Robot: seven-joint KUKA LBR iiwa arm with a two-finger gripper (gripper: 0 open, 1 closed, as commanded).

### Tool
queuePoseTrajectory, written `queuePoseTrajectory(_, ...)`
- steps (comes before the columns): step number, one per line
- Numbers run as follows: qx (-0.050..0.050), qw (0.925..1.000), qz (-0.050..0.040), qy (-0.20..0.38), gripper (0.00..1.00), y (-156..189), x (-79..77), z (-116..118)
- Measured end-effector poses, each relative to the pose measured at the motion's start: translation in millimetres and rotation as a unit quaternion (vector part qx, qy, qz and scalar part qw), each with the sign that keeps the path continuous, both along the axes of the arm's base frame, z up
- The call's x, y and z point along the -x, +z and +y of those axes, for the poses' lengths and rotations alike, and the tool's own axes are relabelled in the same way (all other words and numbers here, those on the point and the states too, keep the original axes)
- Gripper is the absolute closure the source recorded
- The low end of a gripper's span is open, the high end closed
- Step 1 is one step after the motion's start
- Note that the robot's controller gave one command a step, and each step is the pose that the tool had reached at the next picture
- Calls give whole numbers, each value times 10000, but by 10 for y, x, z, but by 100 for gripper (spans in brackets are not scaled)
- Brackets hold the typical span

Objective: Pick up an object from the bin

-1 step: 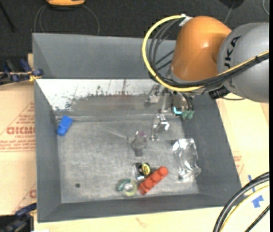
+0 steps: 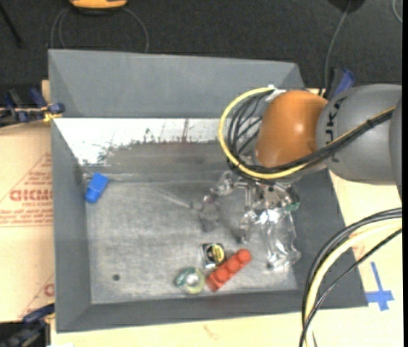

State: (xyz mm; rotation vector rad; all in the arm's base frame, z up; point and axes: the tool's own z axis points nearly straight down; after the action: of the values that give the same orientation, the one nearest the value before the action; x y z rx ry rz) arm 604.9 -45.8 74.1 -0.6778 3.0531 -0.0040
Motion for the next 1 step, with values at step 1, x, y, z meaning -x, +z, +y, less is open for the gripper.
queuePoseTrajectory(1, 20, 9999, 2, 171, 0, 8, -174, 203)
